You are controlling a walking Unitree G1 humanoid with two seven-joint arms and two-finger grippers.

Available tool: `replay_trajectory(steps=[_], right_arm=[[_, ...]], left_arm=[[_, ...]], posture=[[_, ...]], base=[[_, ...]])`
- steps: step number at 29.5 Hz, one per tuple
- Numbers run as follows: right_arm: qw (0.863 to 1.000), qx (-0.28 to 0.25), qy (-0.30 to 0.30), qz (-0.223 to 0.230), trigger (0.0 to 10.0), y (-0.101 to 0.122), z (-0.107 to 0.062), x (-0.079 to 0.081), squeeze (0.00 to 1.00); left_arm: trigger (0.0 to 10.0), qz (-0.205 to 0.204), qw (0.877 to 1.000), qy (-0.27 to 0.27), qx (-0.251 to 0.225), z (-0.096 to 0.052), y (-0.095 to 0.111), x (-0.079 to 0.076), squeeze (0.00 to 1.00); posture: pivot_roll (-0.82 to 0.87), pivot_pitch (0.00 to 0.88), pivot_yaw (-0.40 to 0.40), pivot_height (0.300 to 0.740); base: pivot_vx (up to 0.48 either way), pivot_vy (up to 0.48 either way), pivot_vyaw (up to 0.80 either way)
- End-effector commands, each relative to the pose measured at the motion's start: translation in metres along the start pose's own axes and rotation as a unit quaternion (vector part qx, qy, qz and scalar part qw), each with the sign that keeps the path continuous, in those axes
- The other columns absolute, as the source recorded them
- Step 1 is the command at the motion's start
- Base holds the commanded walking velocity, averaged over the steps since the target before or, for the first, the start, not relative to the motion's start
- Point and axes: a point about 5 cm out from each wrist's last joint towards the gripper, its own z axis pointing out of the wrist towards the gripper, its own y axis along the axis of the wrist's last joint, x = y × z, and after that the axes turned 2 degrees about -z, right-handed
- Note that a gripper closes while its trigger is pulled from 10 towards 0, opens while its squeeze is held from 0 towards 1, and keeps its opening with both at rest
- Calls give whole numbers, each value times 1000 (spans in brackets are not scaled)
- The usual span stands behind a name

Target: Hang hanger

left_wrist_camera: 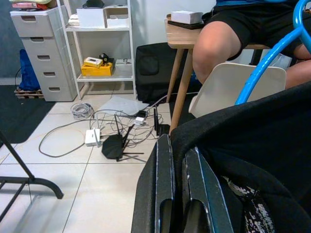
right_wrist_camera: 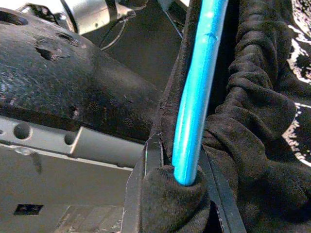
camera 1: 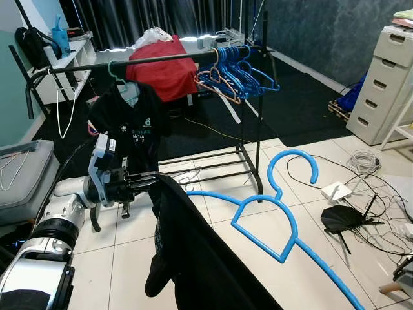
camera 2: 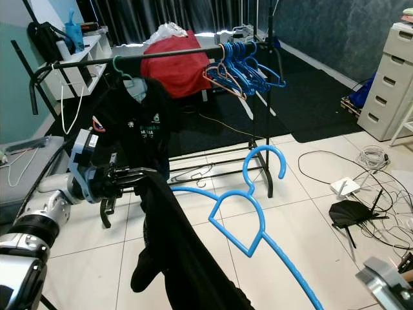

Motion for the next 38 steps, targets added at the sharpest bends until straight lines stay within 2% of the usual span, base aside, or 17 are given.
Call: replay_trajectory(steps=[1,6,7,12,13,15,16,18,19,21,22,24,26,28,30,33,38], right_arm=[[996,64,49,28,10000,-8,9,7,0],[998,64,-18,-8,10000,0,2,-14,0],[993,66,-88,-40,10000,10,-7,-35,0],[988,63,-128,-61,10000,19,-12,-47,0],[978,35,-193,-78,10000,34,-20,-68,0],[978,35,-193,-78,10000,34,-20,-68,0],[964,10,-251,-84,10000,49,-27,-87,0],[964,10,-251,-84,10000,49,-27,-87,0],[954,-6,-287,-86,10000,61,-32,-100,0],[954,-6,-287,-86,10000,61,-32,-100,0],[950,-3,-300,-83,10000,66,-36,-105,0],[950,-3,-300,-83,10000,66,-36,-105,0],[953,68,-290,-54,10000,54,-46,-105,0],[953,68,-290,-54,10000,54,-46,-105,0],[946,137,-293,-37,10000,43,-51,-106,0],[935,184,-301,-39,10000,36,-52,-111,0],[925,228,-300,-46,10000,31,-50,-114,0]], left_arm=[[10000,10,996,86,-35,-26,11,10,0],[10000,8,996,78,-42,-19,8,8,0],[10000,10,997,55,-54,-6,5,4,0],[10000,14,997,35,-62,2,4,2,0],[10000,29,997,-11,-77,22,7,-6,0],[10000,29,997,-11,-77,22,7,-6,0],[10000,50,992,-69,-93,46,14,-18,0],[10000,50,992,-69,-93,46,14,-18,0],[10000,65,984,-126,-112,67,22,-33,0],[10000,65,984,-126,-112,67,22,-33,0],[10000,79,971,-194,-111,86,26,-55,0],[10000,79,971,-194,-111,86,26,-55,0],[10000,95,949,-293,-64,107,7,-98,0],[10000,95,949,-293,-64,107,7,-98,0],[10000,129,935,-331,-11,115,-12,-119,0],[10000,162,926,-341,18,121,-21,-127,0],[10000,184,920,-343,39,124,-23,-131,0]], posture=[[-317,0,69,740],[-318,0,58,740],[-312,0,43,740],[-313,0,43,740],[-297,0,18,740],[-297,0,18,740],[-283,0,3,740],[-283,0,3,740],[-276,0,-9,740],[-276,0,-9,740],[-276,0,-28,740],[-276,0,-28,740],[-288,0,-46,740],[-288,0,-46,740],[-291,0,-54,740],[-287,0,-61,740],[-288,0,-63,740]], base=[[0,0,0],[0,0,0],[0,0,0],[0,0,0],[0,0,0],[0,0,0],[0,0,0],[0,0,0],[0,0,0],[0,0,0],[0,0,0],[0,0,0],[0,0,0],[0,0,0],[0,0,0],[0,0,0],[0,0,0]])
